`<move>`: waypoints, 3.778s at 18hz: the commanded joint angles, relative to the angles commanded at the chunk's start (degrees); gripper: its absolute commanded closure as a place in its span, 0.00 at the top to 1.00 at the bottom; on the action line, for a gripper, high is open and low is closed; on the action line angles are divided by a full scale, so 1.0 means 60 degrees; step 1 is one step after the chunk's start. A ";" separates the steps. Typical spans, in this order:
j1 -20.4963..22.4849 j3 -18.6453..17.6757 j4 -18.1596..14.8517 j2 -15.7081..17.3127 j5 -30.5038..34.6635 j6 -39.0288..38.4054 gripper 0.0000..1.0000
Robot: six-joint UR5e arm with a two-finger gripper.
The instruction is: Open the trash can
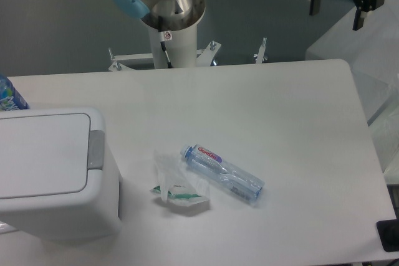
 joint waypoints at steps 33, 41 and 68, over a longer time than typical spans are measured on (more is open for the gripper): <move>-0.5389 -0.1084 0.3838 -0.0981 -0.1113 -1.4150 1.00; -0.6167 -0.1099 0.4189 -0.1479 -0.1113 -1.4165 1.00; -0.6606 -0.1113 0.4409 -0.1948 -0.1069 -1.5308 1.00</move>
